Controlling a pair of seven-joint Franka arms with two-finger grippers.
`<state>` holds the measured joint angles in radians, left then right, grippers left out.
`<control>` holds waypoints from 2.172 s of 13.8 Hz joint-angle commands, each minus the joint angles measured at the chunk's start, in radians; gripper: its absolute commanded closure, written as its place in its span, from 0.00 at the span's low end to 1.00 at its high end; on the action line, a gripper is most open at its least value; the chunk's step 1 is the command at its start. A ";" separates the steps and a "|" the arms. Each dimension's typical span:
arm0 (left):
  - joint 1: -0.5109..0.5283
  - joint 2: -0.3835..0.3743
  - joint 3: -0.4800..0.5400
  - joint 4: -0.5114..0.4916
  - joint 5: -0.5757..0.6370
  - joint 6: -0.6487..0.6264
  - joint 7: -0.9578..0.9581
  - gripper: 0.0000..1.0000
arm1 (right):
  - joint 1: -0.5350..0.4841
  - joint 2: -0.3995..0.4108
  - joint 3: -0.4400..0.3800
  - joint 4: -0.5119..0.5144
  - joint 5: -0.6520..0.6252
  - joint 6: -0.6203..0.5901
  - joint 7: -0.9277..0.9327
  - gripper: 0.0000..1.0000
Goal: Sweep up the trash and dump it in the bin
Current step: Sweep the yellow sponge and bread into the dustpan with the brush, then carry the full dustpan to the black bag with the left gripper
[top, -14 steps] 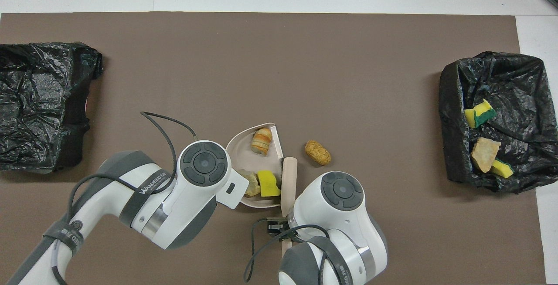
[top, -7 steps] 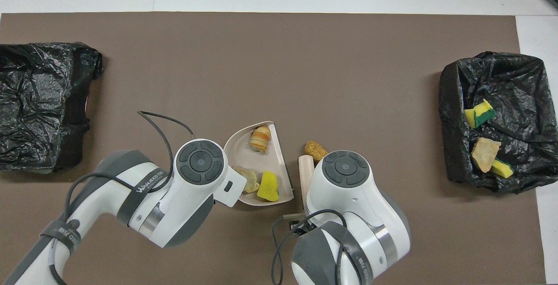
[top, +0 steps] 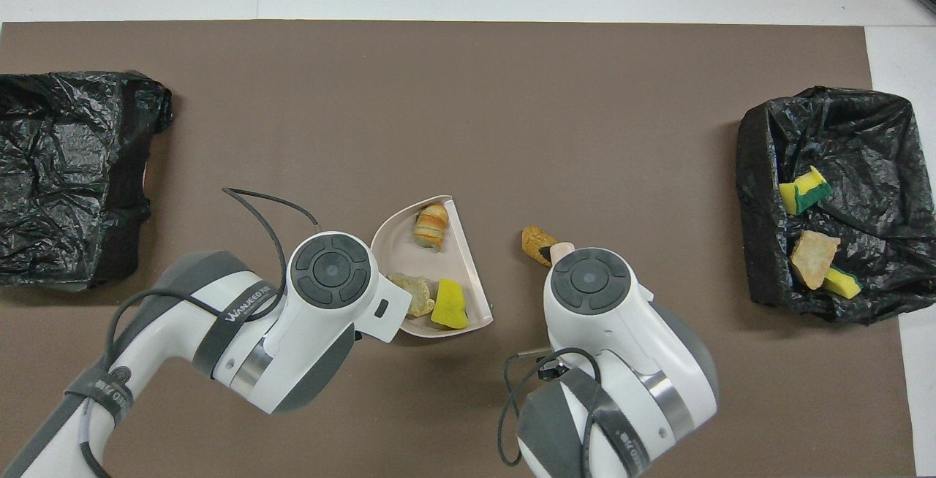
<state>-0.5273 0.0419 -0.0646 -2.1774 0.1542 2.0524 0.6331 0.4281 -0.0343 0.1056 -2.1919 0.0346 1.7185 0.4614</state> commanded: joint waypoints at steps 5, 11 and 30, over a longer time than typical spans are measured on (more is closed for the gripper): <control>0.012 -0.020 -0.001 -0.028 0.016 0.035 -0.026 1.00 | -0.127 -0.006 0.012 -0.077 -0.044 0.170 -0.132 1.00; 0.021 -0.019 -0.001 -0.028 0.014 0.037 -0.029 1.00 | 0.003 0.083 0.017 -0.028 -0.024 0.219 -0.116 1.00; 0.183 -0.004 -0.001 0.054 -0.021 0.075 0.393 1.00 | 0.109 0.040 0.006 0.158 0.179 0.046 -0.058 1.00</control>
<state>-0.3815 0.0515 -0.0600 -2.1528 0.1509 2.1282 0.9457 0.5531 0.0200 0.1045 -2.0619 0.2284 1.8041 0.3835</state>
